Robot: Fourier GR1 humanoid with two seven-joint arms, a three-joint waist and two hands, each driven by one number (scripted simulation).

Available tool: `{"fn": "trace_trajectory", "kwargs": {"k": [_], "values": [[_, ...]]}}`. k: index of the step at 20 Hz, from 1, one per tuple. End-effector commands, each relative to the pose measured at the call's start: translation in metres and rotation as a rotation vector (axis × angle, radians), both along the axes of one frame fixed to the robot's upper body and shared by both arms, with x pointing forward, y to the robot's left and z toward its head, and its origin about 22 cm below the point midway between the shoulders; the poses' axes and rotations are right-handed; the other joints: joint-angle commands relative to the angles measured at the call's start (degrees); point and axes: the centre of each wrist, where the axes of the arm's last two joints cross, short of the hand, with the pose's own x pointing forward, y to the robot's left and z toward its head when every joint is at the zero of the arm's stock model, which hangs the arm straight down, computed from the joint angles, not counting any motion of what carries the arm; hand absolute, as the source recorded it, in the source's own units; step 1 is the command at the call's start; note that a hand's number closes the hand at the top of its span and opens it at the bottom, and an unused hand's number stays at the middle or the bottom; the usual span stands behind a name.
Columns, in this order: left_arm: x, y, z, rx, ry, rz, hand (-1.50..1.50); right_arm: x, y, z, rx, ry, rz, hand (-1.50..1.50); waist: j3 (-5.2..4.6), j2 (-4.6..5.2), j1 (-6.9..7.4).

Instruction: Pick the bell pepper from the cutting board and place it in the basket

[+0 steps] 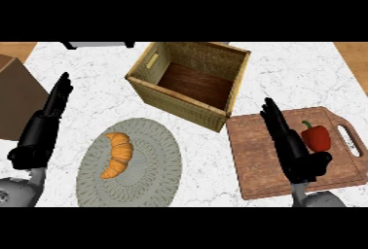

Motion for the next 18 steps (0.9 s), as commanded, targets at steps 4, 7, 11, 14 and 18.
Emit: {"fn": "trace_trajectory", "kwargs": {"k": [4, 7, 11, 14, 18], "values": [[-0.015, -0.012, -0.011, -0.210, 0.034, 0.058, 0.00, -0.002, -0.099, 0.063, -0.110, -0.202, -0.204, 1.50, -1.73, 0.41, -0.58], [-0.023, -0.036, -0.034, -0.372, 0.113, 0.056, 0.00, -0.002, -0.103, 0.077, -0.387, -0.311, 0.020, 1.50, -1.94, 0.65, 0.13], [-0.026, -0.050, -0.033, -0.409, 0.112, 0.049, 0.00, -0.019, -0.045, 0.024, -0.361, -0.278, -0.134, -1.50, -1.71, 1.06, 0.97], [-0.023, -0.048, -0.036, -0.415, 0.131, 0.050, 0.00, -0.012, -0.024, 0.025, -0.378, -0.264, -0.391, -1.50, -1.81, 1.07, 0.93], [-0.029, -0.048, -0.033, -0.408, 0.123, 0.054, 0.00, -0.006, -0.080, 0.052, -0.649, -0.190, -0.636, -1.50, -2.30, 0.67, -0.02]]}}
